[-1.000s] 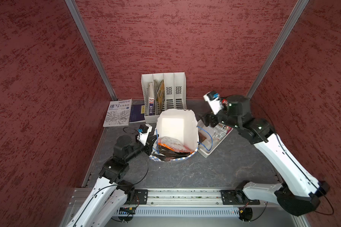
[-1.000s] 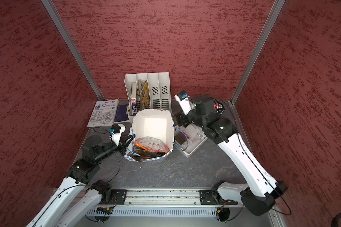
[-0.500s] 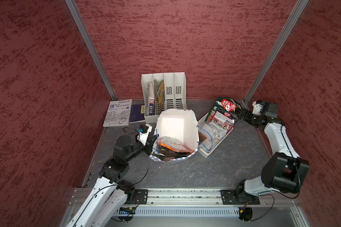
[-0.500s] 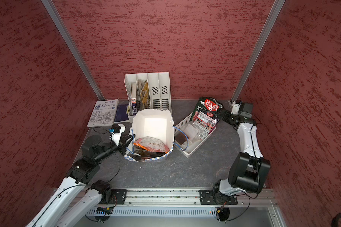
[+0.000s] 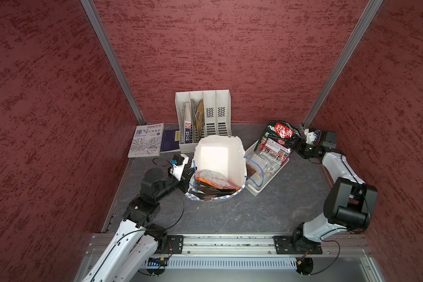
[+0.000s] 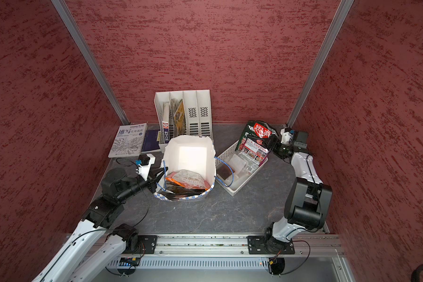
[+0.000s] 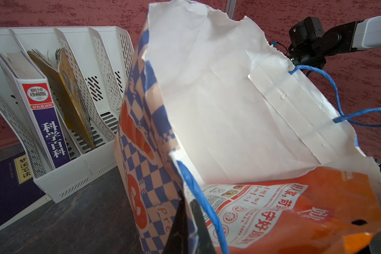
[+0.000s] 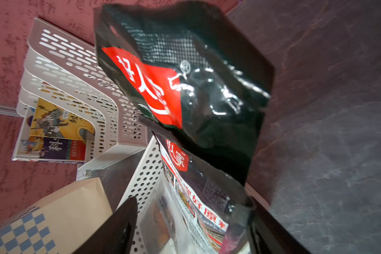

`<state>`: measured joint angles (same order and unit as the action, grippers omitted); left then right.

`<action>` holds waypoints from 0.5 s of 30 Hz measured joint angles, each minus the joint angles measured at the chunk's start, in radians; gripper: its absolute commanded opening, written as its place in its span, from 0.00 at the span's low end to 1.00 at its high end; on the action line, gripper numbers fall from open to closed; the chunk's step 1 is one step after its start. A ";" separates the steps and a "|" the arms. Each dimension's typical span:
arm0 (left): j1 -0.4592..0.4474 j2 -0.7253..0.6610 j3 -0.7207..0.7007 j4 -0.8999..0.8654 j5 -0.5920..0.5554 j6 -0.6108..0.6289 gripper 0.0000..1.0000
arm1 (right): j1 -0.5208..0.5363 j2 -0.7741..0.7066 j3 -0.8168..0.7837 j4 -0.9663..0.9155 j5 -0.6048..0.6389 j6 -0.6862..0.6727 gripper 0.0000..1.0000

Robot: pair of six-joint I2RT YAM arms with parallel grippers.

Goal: Place the condiment packets inside the bag
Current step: Pick up the condiment packet from the storage box.

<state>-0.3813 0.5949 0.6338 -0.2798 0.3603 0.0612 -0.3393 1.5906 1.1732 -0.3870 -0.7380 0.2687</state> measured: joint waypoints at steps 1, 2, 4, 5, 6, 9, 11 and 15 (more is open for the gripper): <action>0.000 0.000 0.000 0.000 0.000 0.000 0.00 | 0.000 -0.002 -0.006 0.004 -0.021 0.003 0.77; 0.000 0.000 0.000 0.000 0.000 0.000 0.00 | 0.000 -0.010 -0.018 0.006 -0.041 0.006 0.76; 0.000 0.000 0.000 0.000 0.000 0.000 0.00 | -0.002 -0.035 -0.047 0.006 -0.076 0.012 0.76; 0.000 0.000 0.000 0.000 0.000 0.000 0.00 | -0.002 -0.052 -0.060 0.003 -0.095 0.013 0.76; 0.000 0.001 0.000 0.000 0.000 0.000 0.00 | -0.002 -0.069 -0.069 -0.001 -0.112 0.013 0.75; 0.000 0.001 0.000 0.001 0.000 0.000 0.00 | 0.011 -0.116 -0.078 -0.016 -0.151 0.008 0.75; 0.000 0.001 0.000 0.001 0.000 0.000 0.00 | 0.033 -0.142 -0.078 -0.030 -0.166 -0.005 0.75; 0.000 0.001 0.000 0.001 0.000 0.000 0.00 | 0.102 -0.158 -0.079 -0.040 -0.189 -0.031 0.74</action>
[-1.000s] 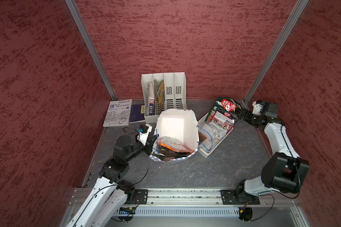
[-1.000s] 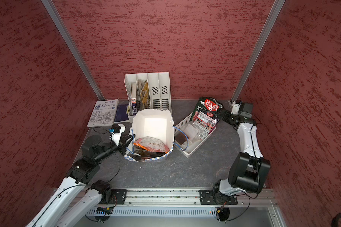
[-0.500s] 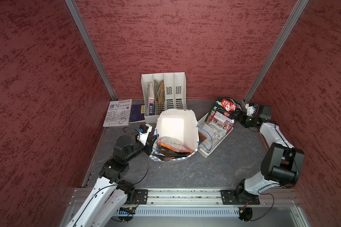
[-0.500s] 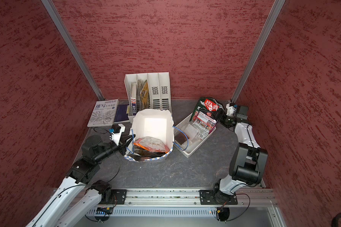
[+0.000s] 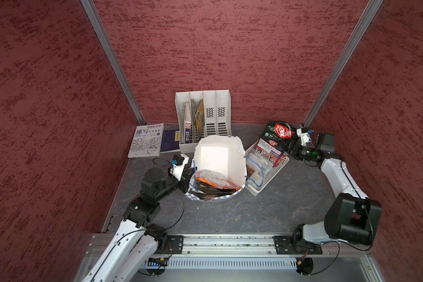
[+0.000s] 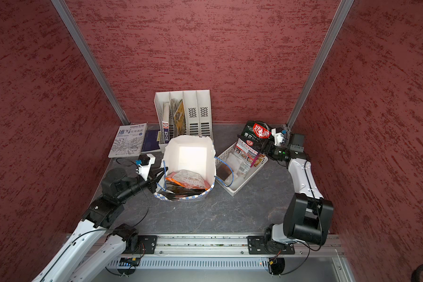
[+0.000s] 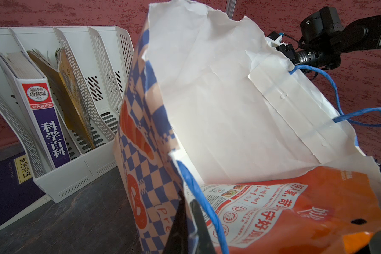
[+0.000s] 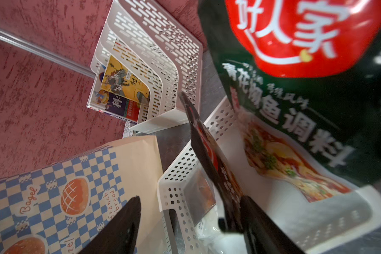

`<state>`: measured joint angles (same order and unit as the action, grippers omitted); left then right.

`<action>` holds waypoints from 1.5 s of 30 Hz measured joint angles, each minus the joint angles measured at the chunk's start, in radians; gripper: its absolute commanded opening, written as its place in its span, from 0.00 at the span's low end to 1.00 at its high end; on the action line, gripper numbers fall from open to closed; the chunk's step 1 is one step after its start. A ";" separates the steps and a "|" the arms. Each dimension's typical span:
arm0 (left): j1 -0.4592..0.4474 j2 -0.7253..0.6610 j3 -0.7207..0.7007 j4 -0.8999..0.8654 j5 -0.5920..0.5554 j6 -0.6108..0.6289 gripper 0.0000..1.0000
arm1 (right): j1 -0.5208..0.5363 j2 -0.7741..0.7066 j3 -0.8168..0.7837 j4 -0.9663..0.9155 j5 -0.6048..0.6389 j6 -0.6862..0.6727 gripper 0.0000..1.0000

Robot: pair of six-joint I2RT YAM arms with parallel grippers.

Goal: Place the condiment packets inside the bag
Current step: Pick up the condiment packet from the storage box.

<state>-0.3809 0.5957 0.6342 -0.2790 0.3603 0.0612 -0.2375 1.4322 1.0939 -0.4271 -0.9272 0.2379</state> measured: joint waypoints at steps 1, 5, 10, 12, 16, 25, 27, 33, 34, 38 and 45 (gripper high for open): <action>0.000 0.000 0.000 0.000 0.000 0.000 0.00 | 0.019 0.000 -0.004 0.001 -0.002 -0.007 0.74; 0.000 0.000 0.000 0.000 0.000 0.000 0.00 | 0.099 0.000 -0.051 0.031 0.013 -0.023 0.68; 0.000 0.000 0.000 0.000 0.000 0.000 0.00 | 0.158 0.008 -0.119 0.100 0.077 -0.047 0.50; 0.000 0.000 0.000 0.000 0.000 0.000 0.00 | 0.171 0.008 -0.133 0.122 0.114 -0.062 0.40; 0.000 0.000 0.000 0.000 0.000 0.000 0.00 | 0.200 -0.009 -0.146 0.138 0.193 -0.108 0.08; 0.000 0.000 0.000 0.000 0.000 0.000 0.00 | 0.283 -0.194 -0.200 0.115 0.205 -0.245 0.00; 0.000 0.000 0.000 0.000 0.000 0.000 0.00 | 0.313 -0.229 -0.199 0.093 0.187 -0.261 0.00; 0.000 0.000 0.000 0.000 0.000 0.000 0.00 | 0.351 -0.333 -0.180 -0.007 0.196 -0.257 0.00; 0.000 0.000 0.000 0.000 0.000 0.000 0.00 | 0.352 -0.359 -0.174 -0.027 0.230 -0.257 0.00; 0.000 0.002 0.000 0.002 0.001 0.000 0.00 | 0.354 -0.491 -0.131 -0.109 0.384 -0.279 0.00; 0.000 0.002 0.000 0.003 0.001 0.000 0.00 | 0.359 -0.598 0.106 -0.189 0.458 -0.422 0.00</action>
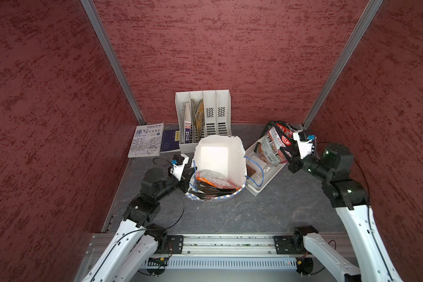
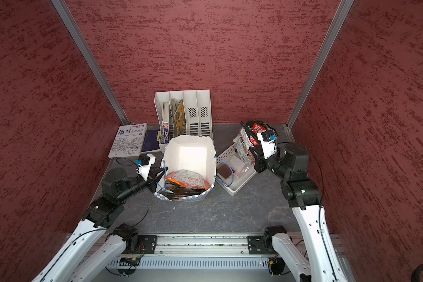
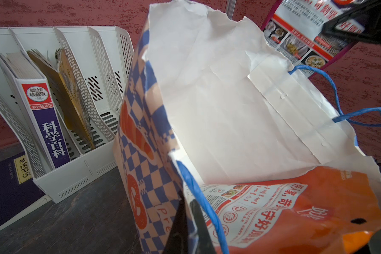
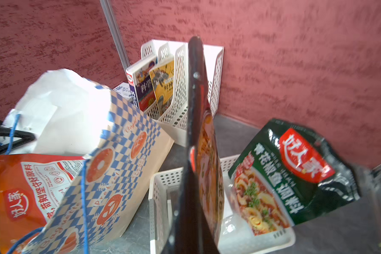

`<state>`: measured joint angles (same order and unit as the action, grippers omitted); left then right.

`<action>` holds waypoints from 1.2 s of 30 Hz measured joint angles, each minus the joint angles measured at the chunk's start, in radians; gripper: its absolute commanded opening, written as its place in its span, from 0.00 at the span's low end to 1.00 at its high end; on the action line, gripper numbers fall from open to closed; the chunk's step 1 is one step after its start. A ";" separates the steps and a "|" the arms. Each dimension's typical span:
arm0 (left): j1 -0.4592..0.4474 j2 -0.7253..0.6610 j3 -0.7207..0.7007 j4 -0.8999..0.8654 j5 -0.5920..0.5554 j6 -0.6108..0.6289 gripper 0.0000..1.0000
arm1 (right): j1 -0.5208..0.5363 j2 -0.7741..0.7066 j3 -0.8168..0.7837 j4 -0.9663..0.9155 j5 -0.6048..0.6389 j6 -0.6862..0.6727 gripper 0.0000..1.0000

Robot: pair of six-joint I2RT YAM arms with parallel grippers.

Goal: Place the condiment packets inside the bag
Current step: Pick up the condiment packet from the storage box, then place the condiment packet in the paper bag.

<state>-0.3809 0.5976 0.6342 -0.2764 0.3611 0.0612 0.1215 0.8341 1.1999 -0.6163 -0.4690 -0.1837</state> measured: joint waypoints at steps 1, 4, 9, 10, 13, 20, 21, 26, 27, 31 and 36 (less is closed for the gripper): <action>0.000 0.000 0.000 0.000 0.000 0.000 0.00 | 0.001 0.002 0.043 -0.008 -0.010 -0.017 0.00; 0.000 0.000 0.000 0.000 0.000 0.000 0.00 | 0.003 0.019 0.175 -0.020 -0.077 -0.054 0.00; 0.000 0.000 0.000 0.000 0.000 0.000 0.00 | 0.008 0.044 0.316 0.002 -0.236 -0.054 0.00; 0.000 0.000 0.000 0.000 0.000 0.000 0.00 | 0.008 0.045 0.325 0.023 -0.270 -0.037 0.00; 0.000 0.000 0.000 0.000 0.000 0.000 0.00 | 0.010 0.044 0.327 0.102 -0.362 0.030 0.00; 0.000 0.000 0.000 0.000 0.000 0.000 0.00 | 0.086 0.072 0.294 0.304 -0.469 0.186 0.00; 0.000 0.000 0.000 0.000 0.000 0.000 0.00 | 0.110 0.080 0.288 0.315 -0.469 0.191 0.00; 0.000 0.000 0.000 0.000 0.000 0.000 0.00 | 0.270 0.158 0.278 0.312 -0.418 0.142 0.00; 0.000 0.000 0.000 0.000 0.000 0.000 0.00 | 0.299 0.177 0.278 0.304 -0.398 0.121 0.00; 0.000 -0.001 0.000 0.000 0.000 0.000 0.00 | 0.394 0.269 0.277 0.245 -0.297 0.036 0.00; 0.000 -0.002 0.000 -0.001 0.000 0.000 0.00 | 0.480 0.337 0.248 0.156 -0.146 -0.077 0.00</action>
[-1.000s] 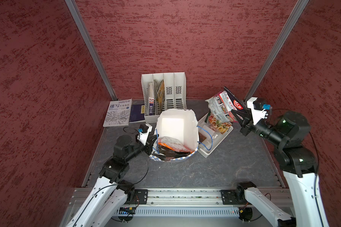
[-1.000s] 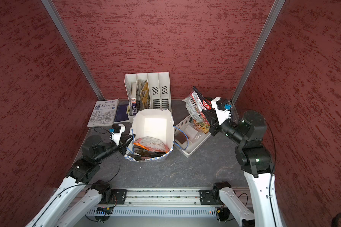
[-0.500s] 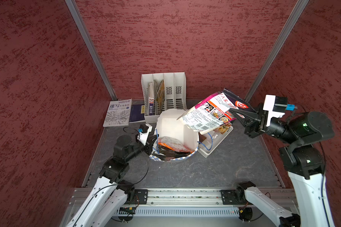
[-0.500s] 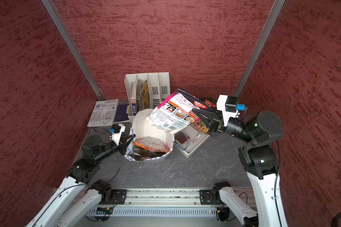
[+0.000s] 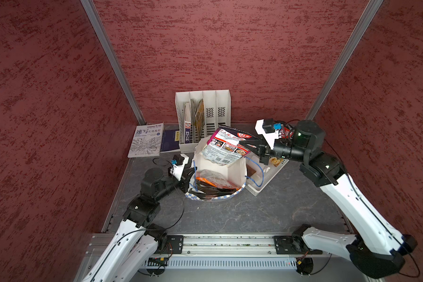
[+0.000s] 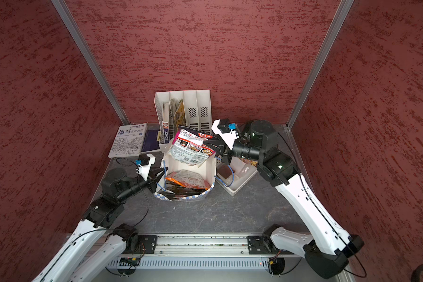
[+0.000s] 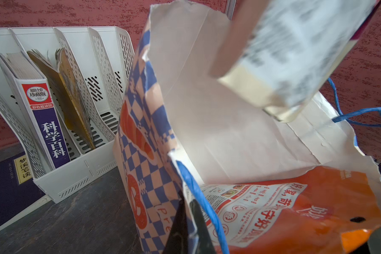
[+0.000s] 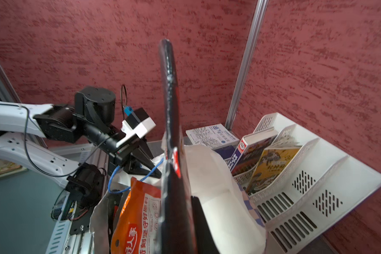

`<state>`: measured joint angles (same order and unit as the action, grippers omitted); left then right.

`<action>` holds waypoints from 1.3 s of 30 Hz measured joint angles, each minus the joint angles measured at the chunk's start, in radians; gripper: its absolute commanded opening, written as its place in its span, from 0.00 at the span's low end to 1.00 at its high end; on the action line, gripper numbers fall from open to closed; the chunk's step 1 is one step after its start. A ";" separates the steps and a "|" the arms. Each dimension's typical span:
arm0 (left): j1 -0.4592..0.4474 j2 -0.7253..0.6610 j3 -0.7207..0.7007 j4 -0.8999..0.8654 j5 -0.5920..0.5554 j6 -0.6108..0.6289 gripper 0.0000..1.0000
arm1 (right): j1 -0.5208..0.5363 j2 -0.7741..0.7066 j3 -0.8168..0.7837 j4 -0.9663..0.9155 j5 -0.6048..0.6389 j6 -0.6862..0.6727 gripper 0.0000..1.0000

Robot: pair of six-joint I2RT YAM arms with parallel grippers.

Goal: Place the condiment packets inside the bag
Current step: Place the condiment packet in the paper bag.

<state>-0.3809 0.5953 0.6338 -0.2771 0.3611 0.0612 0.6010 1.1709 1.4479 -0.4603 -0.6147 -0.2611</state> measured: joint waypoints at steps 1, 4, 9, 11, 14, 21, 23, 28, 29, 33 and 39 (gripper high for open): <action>0.000 0.000 0.000 0.000 0.000 0.000 0.00 | 0.013 0.007 -0.008 -0.015 0.026 -0.017 0.00; 0.000 0.000 0.000 0.000 0.000 0.000 0.00 | 0.048 0.021 -0.045 -0.060 0.096 -0.079 0.00; 0.000 0.000 0.000 0.000 0.000 0.000 0.00 | 0.135 0.029 -0.118 -0.096 0.139 -0.180 0.00; 0.000 0.001 0.000 0.000 0.000 0.000 0.00 | 0.171 0.037 -0.152 -0.098 0.144 -0.213 0.00; 0.000 0.002 0.000 -0.002 0.000 0.000 0.00 | 0.227 0.081 -0.164 -0.102 0.185 -0.267 0.00; 0.000 0.002 0.000 -0.003 0.000 0.000 0.00 | 0.304 0.183 -0.171 -0.122 0.286 -0.386 0.12; 0.000 0.002 0.000 -0.003 0.000 0.000 0.00 | 0.308 0.185 -0.174 -0.135 0.294 -0.405 0.31; 0.000 0.002 0.000 -0.004 0.000 0.000 0.00 | 0.312 0.166 -0.174 -0.158 0.307 -0.425 0.55; 0.000 0.003 0.000 -0.009 -0.001 0.000 0.00 | 0.312 0.156 -0.174 -0.159 0.312 -0.423 0.58; 0.000 0.008 -0.002 -0.014 -0.001 0.000 0.00 | 0.306 0.077 -0.174 -0.156 0.348 -0.376 0.67; 0.000 0.009 -0.002 -0.017 -0.001 0.000 0.00 | 0.073 -0.039 -0.149 -0.130 0.383 -0.181 0.79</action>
<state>-0.3809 0.6044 0.6319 -0.2939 0.3599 0.0612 0.6739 1.1320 1.2987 -0.5907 -0.2314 -0.4423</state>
